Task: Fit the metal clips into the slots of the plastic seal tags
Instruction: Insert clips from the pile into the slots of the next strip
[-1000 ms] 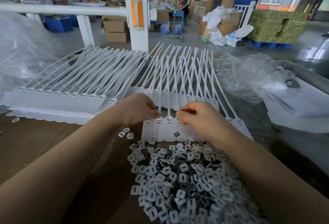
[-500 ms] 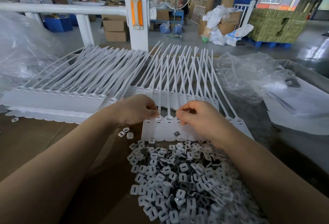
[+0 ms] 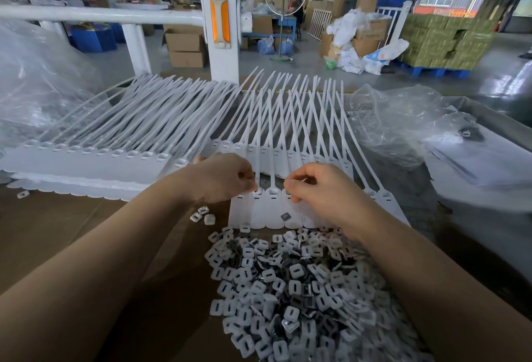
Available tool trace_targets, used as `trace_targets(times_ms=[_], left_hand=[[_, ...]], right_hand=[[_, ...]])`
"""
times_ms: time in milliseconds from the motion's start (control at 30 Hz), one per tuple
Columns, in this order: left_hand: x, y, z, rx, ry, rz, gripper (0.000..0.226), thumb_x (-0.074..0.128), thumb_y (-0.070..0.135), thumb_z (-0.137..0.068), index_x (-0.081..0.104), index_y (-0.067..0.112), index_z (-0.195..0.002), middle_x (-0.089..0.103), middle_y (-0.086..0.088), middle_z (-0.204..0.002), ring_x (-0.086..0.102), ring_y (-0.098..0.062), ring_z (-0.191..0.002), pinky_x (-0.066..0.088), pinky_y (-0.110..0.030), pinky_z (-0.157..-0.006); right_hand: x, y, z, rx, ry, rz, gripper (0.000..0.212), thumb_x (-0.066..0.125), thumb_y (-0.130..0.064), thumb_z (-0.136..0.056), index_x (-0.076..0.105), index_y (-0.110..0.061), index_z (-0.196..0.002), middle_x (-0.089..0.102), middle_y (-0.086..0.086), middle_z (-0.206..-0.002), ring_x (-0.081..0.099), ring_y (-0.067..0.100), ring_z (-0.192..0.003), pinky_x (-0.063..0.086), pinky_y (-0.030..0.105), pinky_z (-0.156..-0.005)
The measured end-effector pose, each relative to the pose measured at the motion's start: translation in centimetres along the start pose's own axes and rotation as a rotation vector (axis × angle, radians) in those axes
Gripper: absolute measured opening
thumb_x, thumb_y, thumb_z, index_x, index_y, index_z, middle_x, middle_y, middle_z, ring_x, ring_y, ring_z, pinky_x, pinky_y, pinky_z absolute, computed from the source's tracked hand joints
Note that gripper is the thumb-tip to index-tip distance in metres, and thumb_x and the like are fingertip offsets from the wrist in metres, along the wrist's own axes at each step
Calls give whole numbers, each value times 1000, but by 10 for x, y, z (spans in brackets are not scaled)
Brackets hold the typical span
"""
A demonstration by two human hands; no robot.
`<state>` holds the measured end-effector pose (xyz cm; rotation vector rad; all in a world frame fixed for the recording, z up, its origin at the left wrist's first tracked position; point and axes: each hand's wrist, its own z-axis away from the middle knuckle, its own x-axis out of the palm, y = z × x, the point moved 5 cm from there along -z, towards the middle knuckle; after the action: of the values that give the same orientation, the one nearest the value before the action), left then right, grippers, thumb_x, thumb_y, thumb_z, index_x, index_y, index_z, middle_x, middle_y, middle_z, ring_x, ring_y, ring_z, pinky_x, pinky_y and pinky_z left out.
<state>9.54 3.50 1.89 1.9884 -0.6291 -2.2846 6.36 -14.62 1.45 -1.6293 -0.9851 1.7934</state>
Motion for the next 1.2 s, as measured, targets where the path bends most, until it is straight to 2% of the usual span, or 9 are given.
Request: trace_targets(times_ms=[167,333,400,567,733,967,1133,1200], left_hand=[[0,1,0,-11,116,-19,21,57,44,-93,63,30,-79,65,12,-77,54,-6,-82,16,-49,-110],[-1,4,-1,13,150,-60,18,56,45,-92,63,31,-82,61,17,-82,52,-12,-94,19,-40,-94],[-2,6,0,38,146,-74,13,56,44,-93,61,34,-86,60,18,-87,52,-11,-96,18,-38,-92],[-6,14,2,92,194,-111,10,59,39,-93,67,33,-95,62,20,-88,56,-7,-94,23,-42,-104],[-7,15,5,118,206,-94,11,62,39,-92,70,31,-95,67,19,-90,58,-4,-93,20,-44,-110],[-7,20,8,125,208,-86,13,60,40,-93,67,30,-97,68,16,-92,59,-6,-93,23,-42,-108],[-7,17,8,91,184,-100,14,63,41,-91,69,30,-96,67,18,-90,59,-4,-94,20,-48,-114],[-5,16,7,81,163,-67,13,62,41,-92,68,30,-96,66,18,-90,59,-5,-94,26,-49,-112]], right_hand=[[0,-1,1,-14,-7,9,10,61,-34,-95,67,-29,-101,70,-7,-88,69,17,-87,49,23,-70],[-1,-1,2,-12,-8,21,13,61,-35,-95,67,-29,-105,70,-9,-89,69,14,-87,47,19,-65],[-1,-1,1,-12,-6,21,14,61,-36,-95,67,-28,-105,70,-9,-88,69,13,-86,46,18,-64],[-1,-1,1,-10,-6,21,15,61,-36,-95,67,-28,-106,70,-9,-89,68,12,-86,46,19,-64],[-1,-2,1,-11,-6,24,14,60,-36,-96,67,-29,-106,70,-9,-89,68,11,-85,45,18,-62],[-1,-1,2,-8,-7,19,13,60,-36,-95,67,-29,-104,70,-8,-88,68,11,-85,44,19,-61],[-1,-1,1,-15,-5,29,13,61,-36,-95,67,-30,-104,69,-10,-89,68,9,-84,46,20,-63],[-1,-1,1,-16,-4,28,12,61,-36,-95,67,-30,-104,69,-10,-89,68,11,-84,47,20,-65]])
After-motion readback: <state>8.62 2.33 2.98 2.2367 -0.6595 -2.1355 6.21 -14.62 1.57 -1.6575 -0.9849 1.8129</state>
